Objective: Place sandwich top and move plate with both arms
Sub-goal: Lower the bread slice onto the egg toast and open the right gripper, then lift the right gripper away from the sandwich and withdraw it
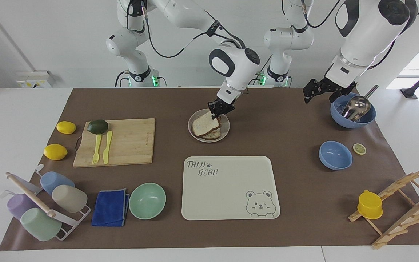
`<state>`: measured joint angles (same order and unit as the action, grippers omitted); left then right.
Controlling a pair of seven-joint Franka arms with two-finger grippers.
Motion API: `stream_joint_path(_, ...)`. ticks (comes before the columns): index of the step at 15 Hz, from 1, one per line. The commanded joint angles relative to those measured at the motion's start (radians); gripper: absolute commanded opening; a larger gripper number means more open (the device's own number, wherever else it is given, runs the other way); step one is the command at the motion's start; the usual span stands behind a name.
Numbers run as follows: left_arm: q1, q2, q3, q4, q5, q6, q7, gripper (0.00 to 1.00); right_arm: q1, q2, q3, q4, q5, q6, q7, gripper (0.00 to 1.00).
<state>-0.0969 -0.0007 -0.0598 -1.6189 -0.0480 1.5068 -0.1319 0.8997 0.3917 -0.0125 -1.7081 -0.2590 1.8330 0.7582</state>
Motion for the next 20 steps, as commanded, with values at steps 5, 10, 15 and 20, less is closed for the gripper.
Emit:
stream_joint_path(5,0.005,-0.033,0.0,-0.026,-0.003,0.016,-0.014,1.0,-0.005,-0.011,0.017,-0.013,0.01,0.046,0.007,0.0)
stream_joint_path(10,0.026,-0.035,0.0,-0.035,-0.003,0.036,-0.012,1.0,0.005,-0.01,0.017,-0.013,0.009,0.072,0.012,0.0)
stream_joint_path(15,0.011,-0.036,-0.003,-0.038,-0.001,0.038,-0.014,1.0,-0.004,-0.014,0.019,-0.045,0.012,0.121,0.02,0.19)
stream_joint_path(20,0.013,-0.044,-0.003,-0.055,-0.003,0.041,-0.012,1.0,-0.019,-0.013,0.019,-0.042,0.039,0.124,0.021,0.88)
